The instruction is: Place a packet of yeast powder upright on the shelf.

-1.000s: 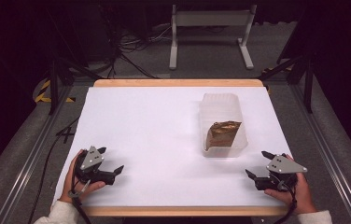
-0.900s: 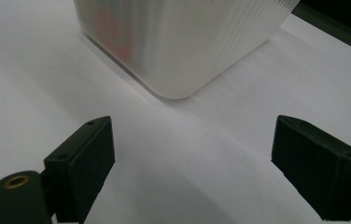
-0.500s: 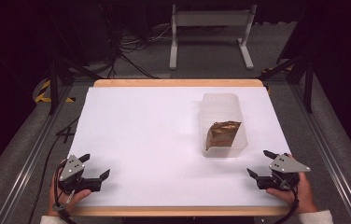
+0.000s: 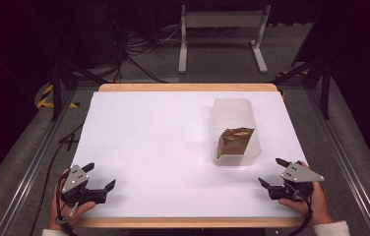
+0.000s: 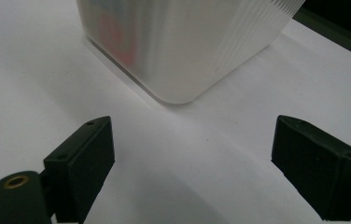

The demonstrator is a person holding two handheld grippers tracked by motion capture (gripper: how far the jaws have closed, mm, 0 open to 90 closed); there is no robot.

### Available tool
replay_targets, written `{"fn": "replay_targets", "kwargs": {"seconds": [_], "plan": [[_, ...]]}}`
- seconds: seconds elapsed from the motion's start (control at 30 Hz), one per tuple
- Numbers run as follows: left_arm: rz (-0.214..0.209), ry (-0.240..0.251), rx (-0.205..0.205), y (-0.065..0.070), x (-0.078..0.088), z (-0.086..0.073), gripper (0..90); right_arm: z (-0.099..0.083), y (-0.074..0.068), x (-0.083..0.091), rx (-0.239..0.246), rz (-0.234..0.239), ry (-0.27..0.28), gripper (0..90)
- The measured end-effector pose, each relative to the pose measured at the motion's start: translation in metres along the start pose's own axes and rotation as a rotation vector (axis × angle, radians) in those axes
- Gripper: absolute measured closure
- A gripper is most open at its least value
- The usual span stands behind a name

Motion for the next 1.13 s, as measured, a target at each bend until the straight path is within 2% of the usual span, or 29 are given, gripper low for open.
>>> {"fn": "replay_targets", "kwargs": {"seconds": [0.23, 0.43, 0.63, 1.0, 1.13], "plan": [[0.002, -0.012, 0.000, 0.001, -0.004, 0.002, 5.5, -0.002, 0.002, -0.001, -0.005, 0.005, 0.000, 13.9], [-0.006, -0.008, 0.016, 0.000, -0.004, 0.002, 5.6, -0.001, 0.002, -0.001, -0.005, 0.003, 0.000, 13.9], [-0.006, -0.006, 0.014, -0.001, -0.005, 0.003, 5.7, -0.001, 0.003, -0.002, -0.012, 0.006, 0.000, 13.9], [0.004, -0.006, 0.014, 0.001, -0.007, 0.006, 5.7, -0.004, 0.004, 0.000, -0.021, 0.003, 0.001, 13.9], [0.014, -0.002, 0.031, -0.001, -0.009, 0.010, 5.7, -0.006, 0.004, 0.003, -0.034, 0.002, 0.008, 13.9]]}}
Point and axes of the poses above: each handheld gripper's, and its own axes: x roughly backward along the jaws, z roughly out of its top, y roughly to its right, the point moved 1 cm from there along -x, roughly forward along the jaws, and after that the axes turned 8 degrees about -y, right-handed, at the moved point
